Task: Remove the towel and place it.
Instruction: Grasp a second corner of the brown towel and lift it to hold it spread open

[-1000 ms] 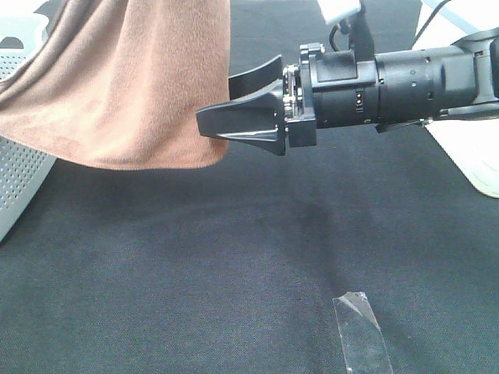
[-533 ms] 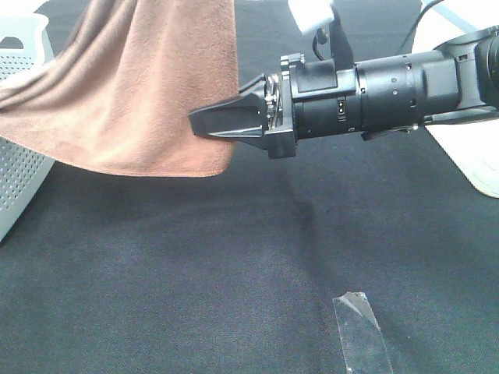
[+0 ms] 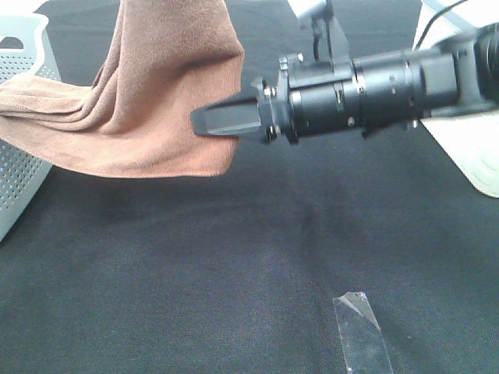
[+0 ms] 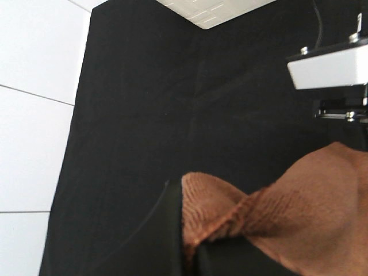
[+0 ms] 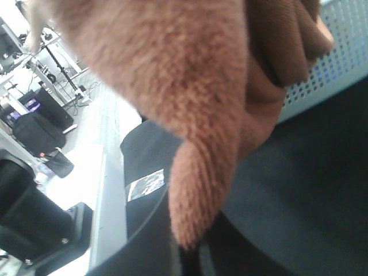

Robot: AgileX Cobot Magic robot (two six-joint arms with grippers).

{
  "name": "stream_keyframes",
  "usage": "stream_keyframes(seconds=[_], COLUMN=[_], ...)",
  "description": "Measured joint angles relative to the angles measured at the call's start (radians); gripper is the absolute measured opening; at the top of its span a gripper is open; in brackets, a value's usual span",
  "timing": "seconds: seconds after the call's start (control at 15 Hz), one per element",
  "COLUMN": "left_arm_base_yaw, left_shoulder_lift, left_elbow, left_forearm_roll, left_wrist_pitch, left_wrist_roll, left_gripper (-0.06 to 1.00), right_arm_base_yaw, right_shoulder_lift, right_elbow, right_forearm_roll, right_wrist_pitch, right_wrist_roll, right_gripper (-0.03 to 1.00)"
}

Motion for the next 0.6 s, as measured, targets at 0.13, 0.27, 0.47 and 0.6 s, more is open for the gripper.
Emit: stream_keyframes(seconds=[0.13, 0.27, 0.47, 0.6], left_arm_base_yaw=[0.003, 0.022, 0.028, 0.028], left_shoulder_lift=[0.000, 0.000, 0.007, 0.017], left_elbow=[0.000, 0.000, 0.000, 0.000], left_forearm_roll=[0.011, 0.018, 0.047, 0.106], left_wrist_pitch=[-0.001, -0.017, -0.062, -0.098], left_wrist_roll=[-0.048, -0.087, -0.156, -0.187], left_gripper=[0.00, 0.00, 0.00, 0.00], right_arm_base_yaw=[0.000, 0.000, 0.000, 0.000], right_shoulder_lift=[-0.043, -0.078, -0.080, -0.080], right_elbow=[-0.097, -0.254, -0.534, -0.757], right_forearm_roll=[-0.200, -0.511, -0.938, -1.149], right_wrist_pitch=[-0.037, -0.036, 0.113, 0.207], right_wrist_roll=[0.263, 0.624, 1.064, 1.227], right_gripper=[0.00, 0.00, 0.00, 0.00])
